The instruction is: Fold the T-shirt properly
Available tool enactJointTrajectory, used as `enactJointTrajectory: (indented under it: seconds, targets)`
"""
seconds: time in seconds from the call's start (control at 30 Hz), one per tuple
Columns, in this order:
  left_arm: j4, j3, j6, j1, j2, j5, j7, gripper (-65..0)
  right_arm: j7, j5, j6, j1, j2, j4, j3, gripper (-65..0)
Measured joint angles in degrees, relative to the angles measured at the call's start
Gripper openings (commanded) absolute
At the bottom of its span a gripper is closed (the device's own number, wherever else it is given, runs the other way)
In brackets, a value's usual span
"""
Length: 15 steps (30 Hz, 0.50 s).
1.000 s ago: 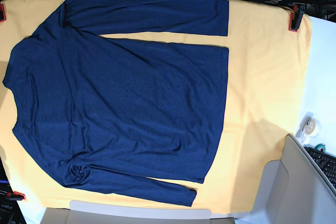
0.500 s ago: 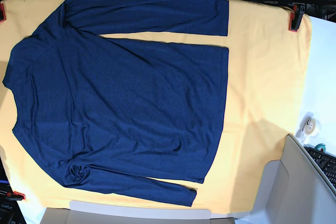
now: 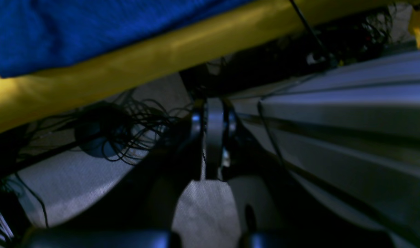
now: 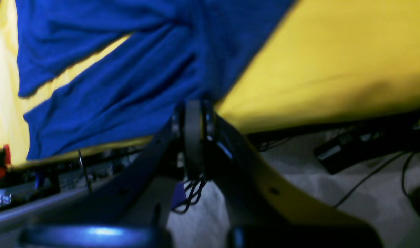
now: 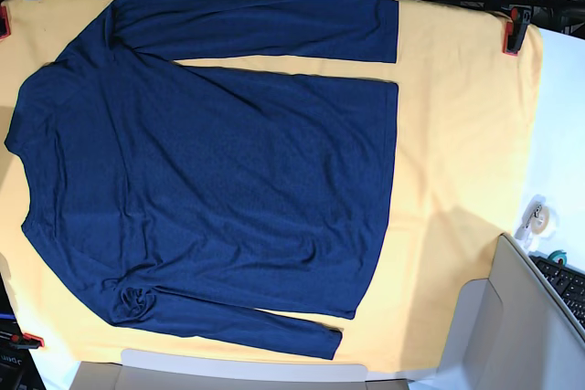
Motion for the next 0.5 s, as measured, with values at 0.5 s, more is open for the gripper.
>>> enactJointTrajectory:
  seconds: [0.5]
  targets:
    - [-1.31, -9.18, -7.02, -5.05, 2.05, -13.51, 10.51, -50.4, -14.21, -0.04, 0.48, 9.9, -5.46, -0.2, 20.06, -65.0]
